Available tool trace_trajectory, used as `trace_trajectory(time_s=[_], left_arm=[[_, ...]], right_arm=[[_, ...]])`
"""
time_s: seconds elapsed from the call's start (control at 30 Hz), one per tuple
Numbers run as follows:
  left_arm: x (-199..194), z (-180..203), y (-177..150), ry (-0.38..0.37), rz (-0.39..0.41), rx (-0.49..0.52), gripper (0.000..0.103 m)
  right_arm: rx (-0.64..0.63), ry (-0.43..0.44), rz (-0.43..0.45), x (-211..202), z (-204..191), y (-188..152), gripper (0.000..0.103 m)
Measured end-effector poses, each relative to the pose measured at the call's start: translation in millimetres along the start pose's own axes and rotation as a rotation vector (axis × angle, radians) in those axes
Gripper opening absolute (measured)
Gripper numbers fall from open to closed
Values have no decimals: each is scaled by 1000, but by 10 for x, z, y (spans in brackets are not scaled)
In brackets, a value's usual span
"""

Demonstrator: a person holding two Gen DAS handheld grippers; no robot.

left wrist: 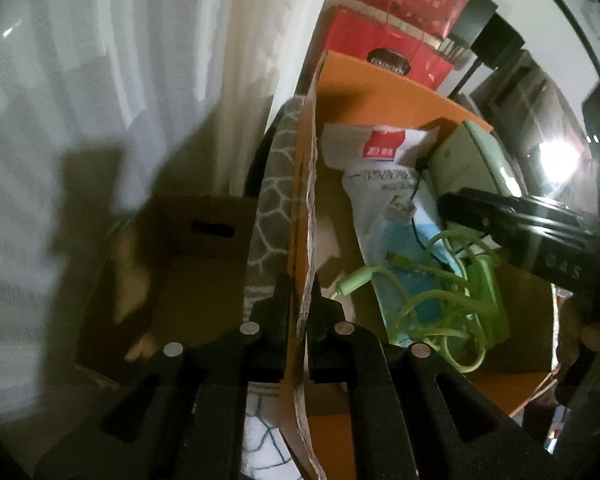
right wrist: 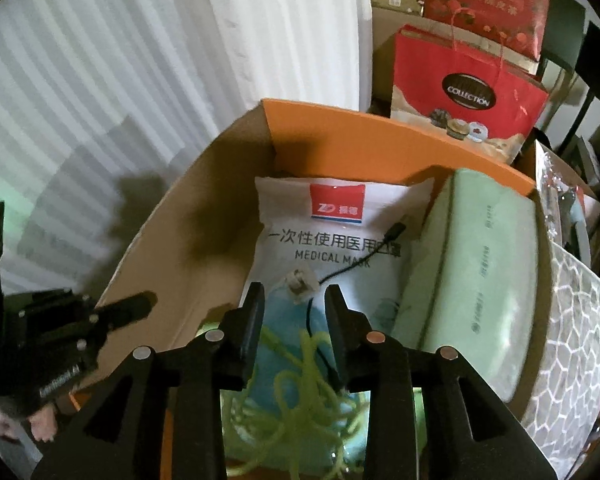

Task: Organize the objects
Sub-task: 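Move the open right tool back over the second white plug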

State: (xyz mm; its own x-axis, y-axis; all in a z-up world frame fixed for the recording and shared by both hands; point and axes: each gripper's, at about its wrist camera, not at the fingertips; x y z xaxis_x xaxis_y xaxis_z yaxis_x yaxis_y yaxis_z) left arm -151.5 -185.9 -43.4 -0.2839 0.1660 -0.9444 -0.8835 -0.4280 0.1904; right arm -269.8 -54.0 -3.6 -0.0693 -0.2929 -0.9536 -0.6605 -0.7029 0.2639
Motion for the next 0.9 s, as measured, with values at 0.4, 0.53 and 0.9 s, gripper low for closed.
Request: trace_trajectory(time_s=[0.4,0.53,0.9], left_arm=[[-140,99,-21,48,22,21,3],[-148,115,-44,61,27,25,3],[-162,106,-69,56,28,28,2]], right_arm=[[15,34,88,-526,261,-475,36],[34,32,114,-630,422,-696,36],[145,-32,150,-719,1085,-1298,36]])
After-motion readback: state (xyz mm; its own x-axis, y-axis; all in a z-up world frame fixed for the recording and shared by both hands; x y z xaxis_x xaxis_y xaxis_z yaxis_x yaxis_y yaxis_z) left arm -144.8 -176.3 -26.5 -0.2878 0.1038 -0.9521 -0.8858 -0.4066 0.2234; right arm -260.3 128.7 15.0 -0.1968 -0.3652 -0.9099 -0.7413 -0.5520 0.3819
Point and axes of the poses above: each gripper's, at about its wrist camera, not at the fingertips, and x roughly the way its jaws point, z to its right, y to its top, and after that the axes turned 14 degrees about -z, right-handed
